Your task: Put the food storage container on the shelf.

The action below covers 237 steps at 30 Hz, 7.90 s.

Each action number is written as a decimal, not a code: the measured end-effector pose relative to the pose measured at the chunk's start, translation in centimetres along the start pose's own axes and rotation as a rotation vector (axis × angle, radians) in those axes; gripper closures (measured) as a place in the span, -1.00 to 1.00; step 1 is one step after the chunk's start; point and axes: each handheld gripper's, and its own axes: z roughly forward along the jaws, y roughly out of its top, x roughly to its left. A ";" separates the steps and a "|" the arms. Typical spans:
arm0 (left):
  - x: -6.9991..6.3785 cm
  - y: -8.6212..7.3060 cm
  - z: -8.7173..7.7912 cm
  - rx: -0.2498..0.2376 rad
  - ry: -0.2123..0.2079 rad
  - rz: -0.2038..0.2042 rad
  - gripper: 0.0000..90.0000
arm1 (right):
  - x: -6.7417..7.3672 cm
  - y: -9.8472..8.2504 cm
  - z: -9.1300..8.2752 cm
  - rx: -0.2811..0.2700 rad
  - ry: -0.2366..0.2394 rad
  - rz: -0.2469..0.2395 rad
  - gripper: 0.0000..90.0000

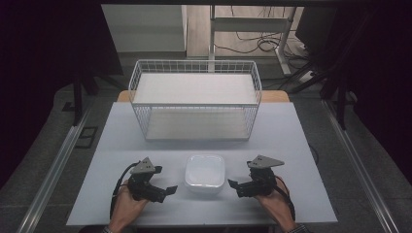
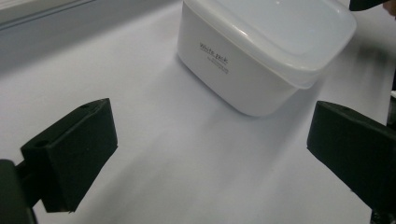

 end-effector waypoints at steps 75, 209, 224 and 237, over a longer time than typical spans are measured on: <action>-1.5 4.7 1.2 -0.059 -0.057 -0.165 0.77 | 2.0 4.2 -0.1 0.000 0.076 0.230 0.73; 5.4 24.3 -4.2 -0.215 0.066 0.025 -0.75 | -3.8 25.0 1.7 -0.211 -0.022 0.024 -0.87; 3.2 20.7 -4.0 -0.196 0.044 0.136 -0.84 | -2.1 22.0 1.0 -0.190 0.001 -0.038 -0.91; 2.0 17.0 -2.9 -0.170 0.008 0.136 -0.89 | -0.7 19.5 0.8 -0.174 0.025 -0.086 -0.93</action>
